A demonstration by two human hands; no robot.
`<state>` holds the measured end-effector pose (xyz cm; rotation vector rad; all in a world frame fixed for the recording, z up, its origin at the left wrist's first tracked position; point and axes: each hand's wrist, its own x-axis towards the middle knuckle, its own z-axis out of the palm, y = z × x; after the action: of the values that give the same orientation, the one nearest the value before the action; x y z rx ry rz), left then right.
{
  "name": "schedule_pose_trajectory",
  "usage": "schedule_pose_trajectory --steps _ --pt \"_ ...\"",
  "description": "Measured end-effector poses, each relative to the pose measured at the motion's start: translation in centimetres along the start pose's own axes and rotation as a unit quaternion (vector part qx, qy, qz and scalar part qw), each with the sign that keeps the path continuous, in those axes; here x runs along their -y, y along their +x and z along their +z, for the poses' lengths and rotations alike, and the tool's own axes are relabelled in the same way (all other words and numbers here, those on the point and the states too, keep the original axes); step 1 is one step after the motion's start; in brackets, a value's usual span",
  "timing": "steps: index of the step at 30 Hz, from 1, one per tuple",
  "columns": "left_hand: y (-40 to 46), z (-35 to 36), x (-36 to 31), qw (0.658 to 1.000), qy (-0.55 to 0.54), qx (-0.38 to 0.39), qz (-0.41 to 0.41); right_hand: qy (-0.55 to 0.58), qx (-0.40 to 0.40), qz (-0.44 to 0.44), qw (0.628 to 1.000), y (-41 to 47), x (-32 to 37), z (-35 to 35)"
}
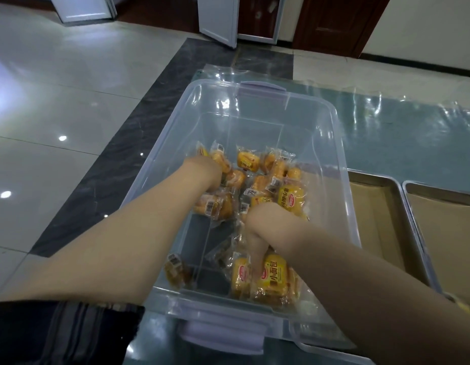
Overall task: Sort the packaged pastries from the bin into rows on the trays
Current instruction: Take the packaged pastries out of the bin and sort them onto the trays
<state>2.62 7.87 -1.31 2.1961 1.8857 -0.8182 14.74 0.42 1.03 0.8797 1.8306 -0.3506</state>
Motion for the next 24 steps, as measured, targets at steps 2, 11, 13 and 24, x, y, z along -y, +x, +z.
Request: schedule_pose_trajectory --steps 2,11,13,24 --pt "0.1 0.1 -0.2 1.0 -0.007 -0.02 0.007 -0.033 0.019 -0.022 0.999 0.5 1.1 0.9" --pt "0.6 0.4 -0.2 0.999 -0.01 -0.049 0.021 -0.021 -0.05 0.081 0.995 3.7 1.5 2.0" --pt "0.6 0.5 -0.2 0.998 -0.025 -0.048 0.017 0.013 -0.119 0.121 0.985 3.8 0.5 1.7" --pt "1.8 0.6 0.1 0.992 -0.081 -0.098 -0.011 0.166 -0.25 0.125 0.946 3.0 -3.0 -0.2"
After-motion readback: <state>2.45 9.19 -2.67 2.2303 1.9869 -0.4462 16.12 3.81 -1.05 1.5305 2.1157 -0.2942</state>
